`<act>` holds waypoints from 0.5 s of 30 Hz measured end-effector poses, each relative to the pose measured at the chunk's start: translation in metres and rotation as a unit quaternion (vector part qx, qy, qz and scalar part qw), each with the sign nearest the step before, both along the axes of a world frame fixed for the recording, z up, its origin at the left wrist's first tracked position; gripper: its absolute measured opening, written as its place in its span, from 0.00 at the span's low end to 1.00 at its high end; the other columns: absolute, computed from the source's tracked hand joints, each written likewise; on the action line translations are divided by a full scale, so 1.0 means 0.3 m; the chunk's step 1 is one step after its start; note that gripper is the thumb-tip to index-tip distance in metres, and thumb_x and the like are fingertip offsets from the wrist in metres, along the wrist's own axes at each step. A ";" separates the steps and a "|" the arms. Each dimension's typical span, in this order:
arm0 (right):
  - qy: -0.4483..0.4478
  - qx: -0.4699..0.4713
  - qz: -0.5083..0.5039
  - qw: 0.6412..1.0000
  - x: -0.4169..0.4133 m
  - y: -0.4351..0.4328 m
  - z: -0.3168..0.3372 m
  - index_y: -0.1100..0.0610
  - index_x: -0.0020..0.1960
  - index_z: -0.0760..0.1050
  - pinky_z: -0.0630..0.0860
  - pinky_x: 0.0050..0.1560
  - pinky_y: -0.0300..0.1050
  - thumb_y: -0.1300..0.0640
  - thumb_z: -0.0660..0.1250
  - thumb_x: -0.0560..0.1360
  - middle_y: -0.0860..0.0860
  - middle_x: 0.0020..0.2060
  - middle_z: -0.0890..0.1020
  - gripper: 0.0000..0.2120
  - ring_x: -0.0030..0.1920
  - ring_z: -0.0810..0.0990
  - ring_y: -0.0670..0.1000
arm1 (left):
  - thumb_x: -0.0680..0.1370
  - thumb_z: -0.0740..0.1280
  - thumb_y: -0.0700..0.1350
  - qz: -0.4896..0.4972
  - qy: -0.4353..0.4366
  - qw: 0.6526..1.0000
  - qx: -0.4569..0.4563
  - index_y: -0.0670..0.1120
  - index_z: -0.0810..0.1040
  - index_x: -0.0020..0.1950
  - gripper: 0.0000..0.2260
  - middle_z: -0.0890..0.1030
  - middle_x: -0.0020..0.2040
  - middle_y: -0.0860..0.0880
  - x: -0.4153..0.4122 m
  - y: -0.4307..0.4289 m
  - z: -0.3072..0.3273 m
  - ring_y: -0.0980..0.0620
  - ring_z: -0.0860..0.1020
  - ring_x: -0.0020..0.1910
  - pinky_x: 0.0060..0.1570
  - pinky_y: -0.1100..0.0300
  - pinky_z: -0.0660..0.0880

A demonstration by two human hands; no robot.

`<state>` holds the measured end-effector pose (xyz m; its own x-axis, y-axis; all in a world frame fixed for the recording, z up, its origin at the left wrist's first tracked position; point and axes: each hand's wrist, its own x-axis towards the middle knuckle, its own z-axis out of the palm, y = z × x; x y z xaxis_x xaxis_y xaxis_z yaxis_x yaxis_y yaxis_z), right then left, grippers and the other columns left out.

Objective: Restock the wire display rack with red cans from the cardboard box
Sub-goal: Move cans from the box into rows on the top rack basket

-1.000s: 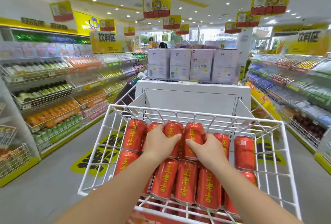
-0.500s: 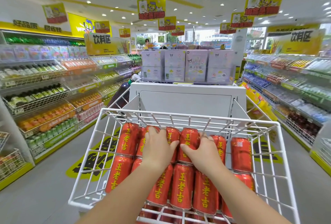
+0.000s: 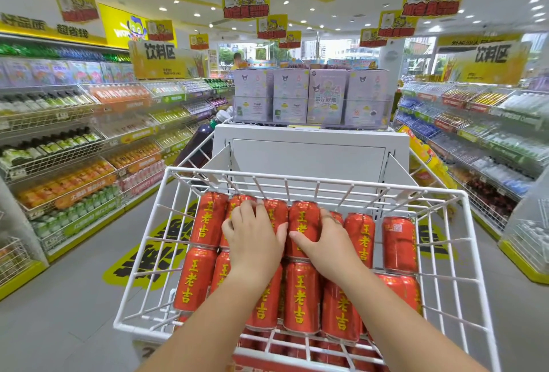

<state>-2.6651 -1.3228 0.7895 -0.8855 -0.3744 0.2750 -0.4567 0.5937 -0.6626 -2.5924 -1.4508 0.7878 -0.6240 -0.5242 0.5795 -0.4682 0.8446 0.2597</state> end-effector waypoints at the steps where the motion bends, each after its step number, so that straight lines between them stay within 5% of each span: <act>1: -0.004 0.004 0.001 1.000 0.002 0.001 0.000 0.58 0.80 0.56 0.64 0.74 0.49 0.35 0.69 0.73 0.55 0.75 0.68 0.46 0.76 0.64 0.55 | 0.72 0.73 0.61 0.002 -0.003 1.000 0.000 0.42 0.81 0.63 0.27 0.79 0.58 0.43 0.000 0.003 -0.003 0.41 0.77 0.58 0.57 0.43 0.73; 15: -0.047 0.052 -0.026 0.997 0.011 0.037 0.045 0.60 0.78 0.58 0.67 0.73 0.52 0.33 0.66 0.72 0.58 0.73 0.69 0.46 0.76 0.64 0.57 | 0.83 0.56 0.60 -0.029 -0.082 0.996 0.019 0.43 0.61 0.80 0.31 0.72 0.67 0.44 0.000 0.050 0.022 0.43 0.69 0.67 0.69 0.44 0.62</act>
